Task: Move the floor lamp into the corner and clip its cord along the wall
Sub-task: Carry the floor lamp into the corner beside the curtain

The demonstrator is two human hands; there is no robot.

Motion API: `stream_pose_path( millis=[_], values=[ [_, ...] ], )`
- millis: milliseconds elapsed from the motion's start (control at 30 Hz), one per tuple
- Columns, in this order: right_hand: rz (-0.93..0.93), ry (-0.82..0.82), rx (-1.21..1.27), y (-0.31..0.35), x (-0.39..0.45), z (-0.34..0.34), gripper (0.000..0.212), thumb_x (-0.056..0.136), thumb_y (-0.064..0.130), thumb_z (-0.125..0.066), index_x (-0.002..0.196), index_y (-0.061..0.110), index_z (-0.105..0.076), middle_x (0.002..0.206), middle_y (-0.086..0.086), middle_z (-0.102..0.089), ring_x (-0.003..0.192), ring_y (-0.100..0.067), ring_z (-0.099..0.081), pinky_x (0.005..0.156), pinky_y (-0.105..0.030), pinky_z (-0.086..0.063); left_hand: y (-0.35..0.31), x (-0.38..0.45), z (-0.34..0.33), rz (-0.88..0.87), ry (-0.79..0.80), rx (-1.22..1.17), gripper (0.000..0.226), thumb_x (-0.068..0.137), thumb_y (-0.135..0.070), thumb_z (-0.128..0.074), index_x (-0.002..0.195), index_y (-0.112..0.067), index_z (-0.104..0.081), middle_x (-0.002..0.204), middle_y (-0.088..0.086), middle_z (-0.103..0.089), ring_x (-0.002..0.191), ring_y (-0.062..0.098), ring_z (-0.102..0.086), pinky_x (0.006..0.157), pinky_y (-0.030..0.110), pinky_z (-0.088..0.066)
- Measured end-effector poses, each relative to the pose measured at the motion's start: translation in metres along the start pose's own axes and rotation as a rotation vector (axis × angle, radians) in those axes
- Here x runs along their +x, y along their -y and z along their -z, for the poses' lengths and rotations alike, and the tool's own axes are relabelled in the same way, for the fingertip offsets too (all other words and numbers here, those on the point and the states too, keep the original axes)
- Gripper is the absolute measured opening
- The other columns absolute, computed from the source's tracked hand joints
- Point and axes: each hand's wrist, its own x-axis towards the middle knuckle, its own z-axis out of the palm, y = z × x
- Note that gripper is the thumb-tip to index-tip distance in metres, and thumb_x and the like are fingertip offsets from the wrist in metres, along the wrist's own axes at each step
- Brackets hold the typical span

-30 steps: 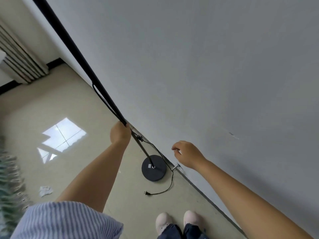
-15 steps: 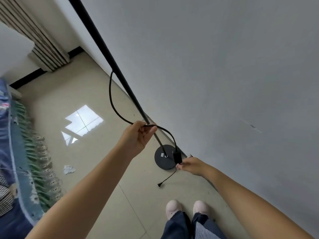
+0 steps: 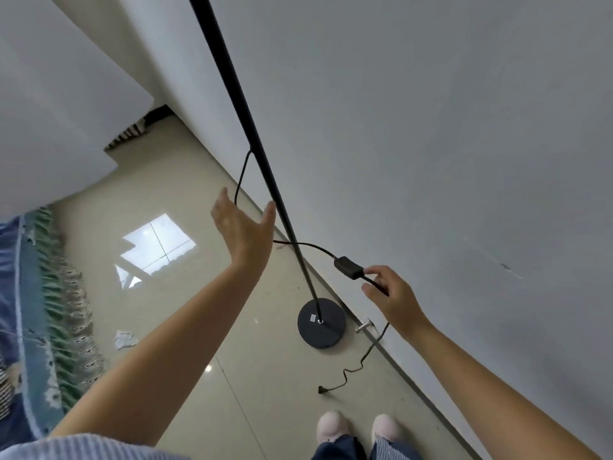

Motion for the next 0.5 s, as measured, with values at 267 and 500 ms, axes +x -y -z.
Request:
stream_pose_path(
  millis=[267, 500],
  values=[
    [-0.145, 0.123, 0.404, 0.069, 0.077, -0.028, 0.025, 0.082, -0.003, -0.046, 0.073, 0.011, -0.064, 0.065, -0.005, -0.053, 0.039, -0.005, -0.037, 0.031, -0.012, -0.022, -0.078, 0.065, 0.023, -0.515, -0.054, 0.226, 0.022, 0.096, -0.021, -0.045, 0.09, -0.001, -0.049, 0.064, 0.002, -0.052, 0.065, 0.028, -0.053, 0.057, 0.028, -0.033],
    [-0.079, 0.316, -0.01, 0.071, 0.154, -0.1, 0.054, 0.077, -0.003, -0.053, 0.128, 0.004, -0.039, 0.118, -0.014, -0.053, 0.085, -0.018, -0.048, 0.065, -0.021, -0.043, -0.048, 0.092, 0.04, -0.428, -0.144, 0.26, 0.021, 0.093, -0.01, -0.048, 0.1, 0.009, -0.045, 0.062, 0.015, -0.052, 0.059, 0.035, -0.054, 0.052, 0.037, -0.041]
  ],
)
